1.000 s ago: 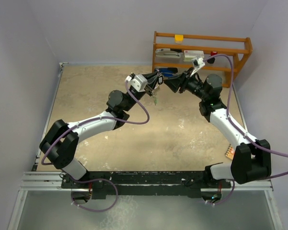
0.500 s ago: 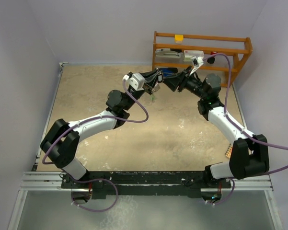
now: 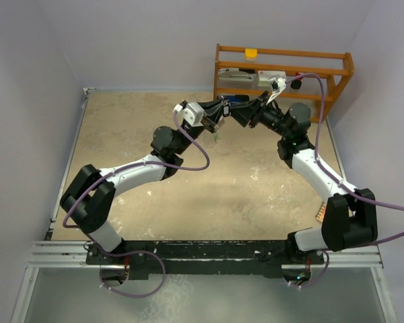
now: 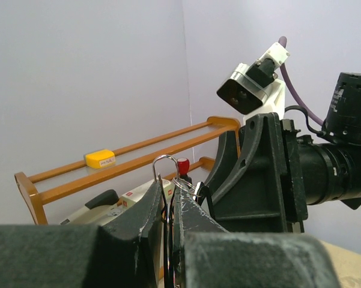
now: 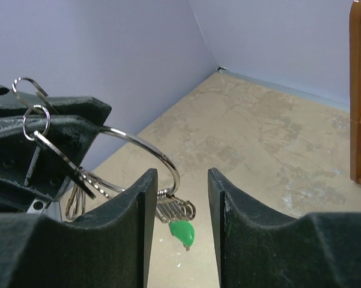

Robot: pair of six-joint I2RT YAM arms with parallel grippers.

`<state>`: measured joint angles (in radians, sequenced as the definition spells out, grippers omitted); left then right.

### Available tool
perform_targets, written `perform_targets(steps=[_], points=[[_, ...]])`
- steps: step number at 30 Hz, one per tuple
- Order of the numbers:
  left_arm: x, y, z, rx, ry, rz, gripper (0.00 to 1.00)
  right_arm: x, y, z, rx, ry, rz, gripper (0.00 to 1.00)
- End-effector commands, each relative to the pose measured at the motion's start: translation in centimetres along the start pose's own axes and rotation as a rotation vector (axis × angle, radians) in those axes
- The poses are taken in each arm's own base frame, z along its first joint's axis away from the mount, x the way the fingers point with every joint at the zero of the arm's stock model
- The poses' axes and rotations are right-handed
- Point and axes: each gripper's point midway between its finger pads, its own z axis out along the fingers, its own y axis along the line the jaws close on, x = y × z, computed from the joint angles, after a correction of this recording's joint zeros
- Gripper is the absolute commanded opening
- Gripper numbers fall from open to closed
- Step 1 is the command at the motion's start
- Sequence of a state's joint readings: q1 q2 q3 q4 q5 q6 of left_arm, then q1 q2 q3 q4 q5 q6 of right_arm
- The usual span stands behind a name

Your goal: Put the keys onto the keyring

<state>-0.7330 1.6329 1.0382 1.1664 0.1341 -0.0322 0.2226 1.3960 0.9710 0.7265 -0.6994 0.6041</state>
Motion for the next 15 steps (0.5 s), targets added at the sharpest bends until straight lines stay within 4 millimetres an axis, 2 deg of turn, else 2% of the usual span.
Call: perform_targets(steps=[1,7,12,15], points=[[-4.4,-0.2,1.2,0.026,-0.138,-0.017,0.0,-3.1,1.9,1.1,-0.078,-0.074,-0.064,0.41],[-4.3,-0.5,1.2,0.038,-0.146,-0.04,0.0,-3.0,2.0,1.9,-0.09,-0.072,-0.057,0.36],[-4.7,-0.3,1.0,0.027,-0.161,-0.058,0.0,-3.1,1.5,1.9,-0.054,-0.086,-0.061,0.0],[-5.4,0.0,0.9,0.004,-0.176,-0.075,0.0,-3.5,1.1,1.5,-0.012,-0.101,-0.085,0.0]])
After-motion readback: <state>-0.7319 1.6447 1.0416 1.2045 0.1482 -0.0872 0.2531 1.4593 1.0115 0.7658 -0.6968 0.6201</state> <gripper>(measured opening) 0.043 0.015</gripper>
